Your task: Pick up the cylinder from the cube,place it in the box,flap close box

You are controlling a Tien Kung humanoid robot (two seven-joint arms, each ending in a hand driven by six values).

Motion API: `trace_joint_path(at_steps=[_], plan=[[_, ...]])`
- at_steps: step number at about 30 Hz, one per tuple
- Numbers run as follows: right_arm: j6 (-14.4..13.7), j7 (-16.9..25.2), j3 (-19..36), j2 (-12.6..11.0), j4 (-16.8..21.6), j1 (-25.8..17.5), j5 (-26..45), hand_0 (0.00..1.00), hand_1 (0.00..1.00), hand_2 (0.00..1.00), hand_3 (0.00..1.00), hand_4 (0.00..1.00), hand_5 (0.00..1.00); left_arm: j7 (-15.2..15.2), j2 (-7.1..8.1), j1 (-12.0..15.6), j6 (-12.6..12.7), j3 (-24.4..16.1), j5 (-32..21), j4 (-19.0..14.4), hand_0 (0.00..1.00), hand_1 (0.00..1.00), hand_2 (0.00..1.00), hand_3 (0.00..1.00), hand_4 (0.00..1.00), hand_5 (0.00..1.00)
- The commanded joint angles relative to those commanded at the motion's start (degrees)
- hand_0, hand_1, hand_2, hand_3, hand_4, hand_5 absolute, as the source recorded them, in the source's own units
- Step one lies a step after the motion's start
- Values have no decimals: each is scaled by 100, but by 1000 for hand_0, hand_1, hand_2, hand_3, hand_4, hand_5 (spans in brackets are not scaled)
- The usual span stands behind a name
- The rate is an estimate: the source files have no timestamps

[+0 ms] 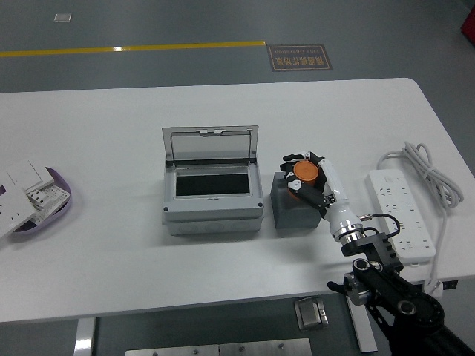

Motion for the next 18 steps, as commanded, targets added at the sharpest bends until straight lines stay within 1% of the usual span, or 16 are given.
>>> trace_joint_path(at_steps=[3,4,9,10,14,15,18], plan=[[-35,41,-6,4,21,10,14,426,456,424,366,36,2,-2,0,1,2,1,-3,0,602,587,563,601,661,266],[-60,65,-6,6,44,18,14,402,427,395,300,47,2,-3,-1,1,2,2,-6,0,602,586,563,602,661,265],[-179,97,-13,-4,272,76,-57,402,427,395,300,47,2,-3,-5,3,2,6,-16,0,602,586,563,602,661,265],[-205,84,-27,-11,334,91,-85,395,411,375,241,57,2,-2,-5,3,2,8,-19,0,602,586,564,606,660,262],[-401,-87,-236,-35,721,280,-357,395,411,375,241,57,2,8,-4,8,6,19,-35,0,602,586,564,606,660,262],[-454,-155,-328,-27,802,364,-450,374,395,360,233,48,2,11,-4,10,5,22,-35,0,602,587,564,607,660,265],[-582,-390,-605,31,968,613,-753,374,395,360,233,48,2,17,-3,9,2,21,-27,0,602,587,564,607,660,265]])
